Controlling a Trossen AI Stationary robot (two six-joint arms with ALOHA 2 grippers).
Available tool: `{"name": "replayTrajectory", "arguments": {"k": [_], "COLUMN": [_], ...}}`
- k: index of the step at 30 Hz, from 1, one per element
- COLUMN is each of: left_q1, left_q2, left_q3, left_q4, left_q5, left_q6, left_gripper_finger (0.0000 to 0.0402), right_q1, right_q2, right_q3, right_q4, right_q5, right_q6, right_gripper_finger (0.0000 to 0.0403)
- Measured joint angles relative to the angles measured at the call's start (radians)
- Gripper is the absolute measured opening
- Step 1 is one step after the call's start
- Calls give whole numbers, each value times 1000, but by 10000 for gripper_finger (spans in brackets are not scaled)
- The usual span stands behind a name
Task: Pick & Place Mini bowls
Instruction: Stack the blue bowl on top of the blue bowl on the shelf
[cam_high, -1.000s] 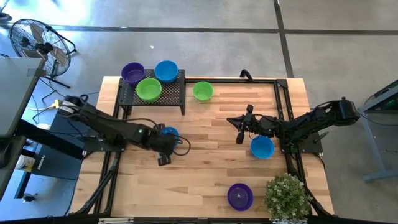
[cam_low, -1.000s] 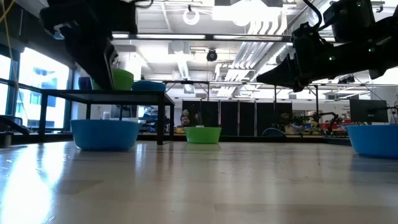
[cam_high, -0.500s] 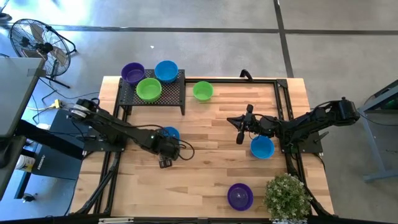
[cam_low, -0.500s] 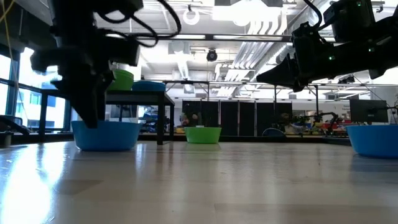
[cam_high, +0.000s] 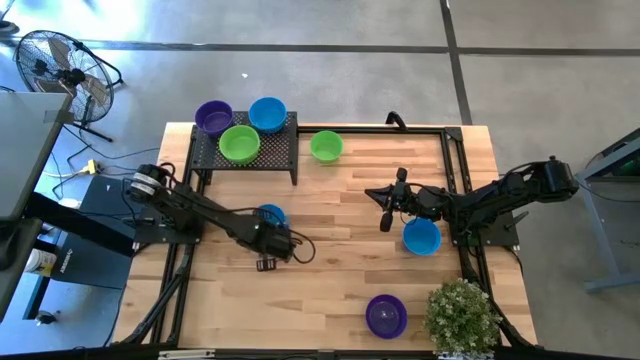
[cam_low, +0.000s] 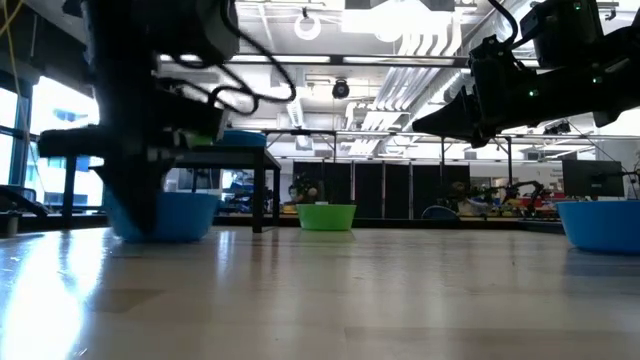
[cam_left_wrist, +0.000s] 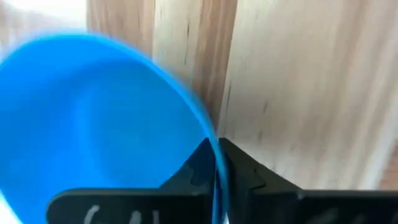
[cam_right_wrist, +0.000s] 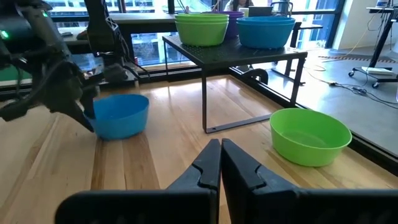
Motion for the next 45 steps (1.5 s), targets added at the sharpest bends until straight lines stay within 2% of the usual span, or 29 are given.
{"name": "replayTrajectory", "arguments": {"k": [8,14,20,23,28,33,38,45], "left_q1": [48,144,318,435,674,882,990,1049], "left_q2": [-120,-212,-219,-221,-204,-148,-57,11], "left_q3": [205,421,642,727,784,785,784,785], "left_q4": [-276,-364,-506,-514,-500,-497,-461,-443], "left_q5": [-14,-29,-49,-64,-15,72,121,140], "left_q6": [53,141,227,309,420,512,589,622], "left_gripper_finger": [5,3,2,1,1,1,0,0], "right_q1": [0,0,0,0,0,0,0,0], "right_q2": [0,0,0,0,0,0,0,0], "right_q3": [0,0,0,0,0,0,0,0], "right_q4": [0,0,-2,-1,0,0,0,0], "right_q5": [0,0,-2,-2,-3,-3,-3,-3], "right_q6": [0,0,0,0,0,0,0,0], "right_gripper_finger": [2,2,1,2,2,1,1,1]}}
